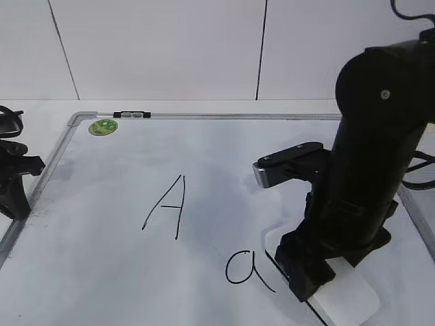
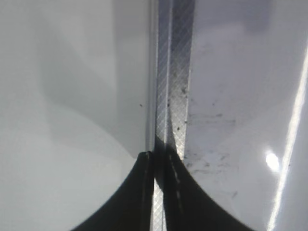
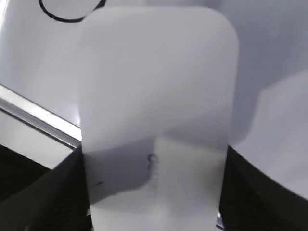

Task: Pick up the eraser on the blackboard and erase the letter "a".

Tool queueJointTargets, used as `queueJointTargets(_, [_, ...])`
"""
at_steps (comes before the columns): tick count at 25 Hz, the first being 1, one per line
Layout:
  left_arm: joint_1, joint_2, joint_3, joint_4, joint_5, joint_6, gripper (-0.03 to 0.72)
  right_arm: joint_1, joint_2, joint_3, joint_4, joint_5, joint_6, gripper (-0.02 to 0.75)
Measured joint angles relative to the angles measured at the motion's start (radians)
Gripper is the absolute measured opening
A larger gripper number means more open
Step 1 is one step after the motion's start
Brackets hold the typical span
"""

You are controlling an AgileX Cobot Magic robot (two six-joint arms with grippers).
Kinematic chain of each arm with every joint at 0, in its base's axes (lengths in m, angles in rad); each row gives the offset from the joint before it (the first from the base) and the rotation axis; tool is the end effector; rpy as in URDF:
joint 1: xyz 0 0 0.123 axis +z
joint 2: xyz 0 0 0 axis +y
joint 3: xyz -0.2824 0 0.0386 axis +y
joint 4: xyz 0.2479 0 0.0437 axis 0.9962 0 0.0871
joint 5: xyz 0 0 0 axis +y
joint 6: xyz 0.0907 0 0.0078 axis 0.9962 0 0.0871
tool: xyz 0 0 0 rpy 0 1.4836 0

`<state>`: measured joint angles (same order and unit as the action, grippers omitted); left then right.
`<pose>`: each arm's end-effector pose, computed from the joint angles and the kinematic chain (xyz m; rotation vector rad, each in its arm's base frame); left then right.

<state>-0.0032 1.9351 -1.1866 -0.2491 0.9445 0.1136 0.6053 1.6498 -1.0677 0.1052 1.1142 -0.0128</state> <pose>0.3461 -0.0193 0.1473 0.0515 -3.1018 0.3123 0.2323 0.1712 0.2111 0.8645 -2.9513 -0.1205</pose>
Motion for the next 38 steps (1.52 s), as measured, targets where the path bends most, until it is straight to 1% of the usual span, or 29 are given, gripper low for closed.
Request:
queueJointTargets(8, [0.000, 0.000, 0.000, -0.002, 0.000, 0.000, 0.016, 0.002, 0.027, -0.002, -0.029, -0.100, 0.013, 0.559])
queueJointTargets(22, [0.000, 0.000, 0.000, -0.002, -0.002, 0.000, 0.016, 0.002, 0.162, -0.117, -0.035, -0.096, 0.018, 0.559])
queueJointTargets(28, [0.000, 0.000, 0.000, -0.002, -0.002, 0.000, 0.016, 0.002, 0.200, -0.119, -0.035, -0.094, 0.020, 0.559])
queueJointTargets(38, [0.000, 0.000, 0.000, -0.002, -0.002, 0.000, 0.016, 0.002, 0.200, -0.119, -0.035, -0.093, 0.024, 0.559])
